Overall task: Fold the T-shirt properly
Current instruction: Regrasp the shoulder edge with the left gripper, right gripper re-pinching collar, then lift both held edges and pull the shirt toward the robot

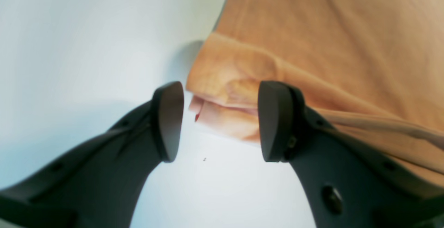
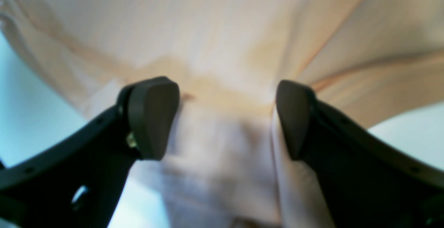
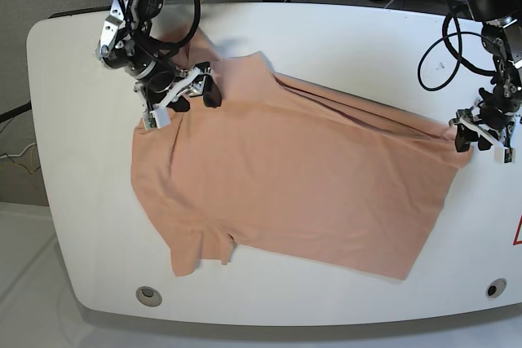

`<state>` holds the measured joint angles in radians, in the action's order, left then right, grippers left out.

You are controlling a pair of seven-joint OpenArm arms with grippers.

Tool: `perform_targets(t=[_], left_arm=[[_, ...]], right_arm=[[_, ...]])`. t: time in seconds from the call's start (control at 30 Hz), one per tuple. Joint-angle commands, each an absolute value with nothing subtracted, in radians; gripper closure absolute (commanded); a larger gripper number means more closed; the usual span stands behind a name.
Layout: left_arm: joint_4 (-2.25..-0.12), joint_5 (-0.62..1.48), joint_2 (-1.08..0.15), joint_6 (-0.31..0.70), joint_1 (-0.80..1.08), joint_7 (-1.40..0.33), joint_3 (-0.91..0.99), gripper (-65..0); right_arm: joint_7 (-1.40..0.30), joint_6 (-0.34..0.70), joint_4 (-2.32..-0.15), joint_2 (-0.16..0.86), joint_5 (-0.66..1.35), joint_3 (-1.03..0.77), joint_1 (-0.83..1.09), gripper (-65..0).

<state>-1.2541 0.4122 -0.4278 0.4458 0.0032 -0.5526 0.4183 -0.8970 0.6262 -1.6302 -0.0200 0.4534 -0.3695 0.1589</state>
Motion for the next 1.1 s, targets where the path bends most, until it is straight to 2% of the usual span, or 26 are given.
perform_targets(t=[0.0,0.3,0.63,1.07], left_arm=[[-1.276,0.417,-0.456,0.446,-0.003,-0.542,0.427,-32.7],[-1.322,0.421,-0.462,0.452,0.02,-0.549,0.424,-30.9],[-1.385,0.428,-0.468,0.466,0.051,-0.554,0.421,-30.0],[-1.345,0.441,-0.474,0.458,0.034,-0.522,0.428,-31.4]], right_arm=[[-0.899,0.632,-1.659,-0.028,0.48,-0.368,0.164,-44.0],[-0.882,0.623,-1.717,-0.035,0.446,-0.367,0.2,-40.0],[-0.817,0.629,-1.75,0.005,0.446,-0.369,0.186,-41.2],[-0.804,0.651,-1.759,0.001,0.438,-0.382,0.199,-41.1]])
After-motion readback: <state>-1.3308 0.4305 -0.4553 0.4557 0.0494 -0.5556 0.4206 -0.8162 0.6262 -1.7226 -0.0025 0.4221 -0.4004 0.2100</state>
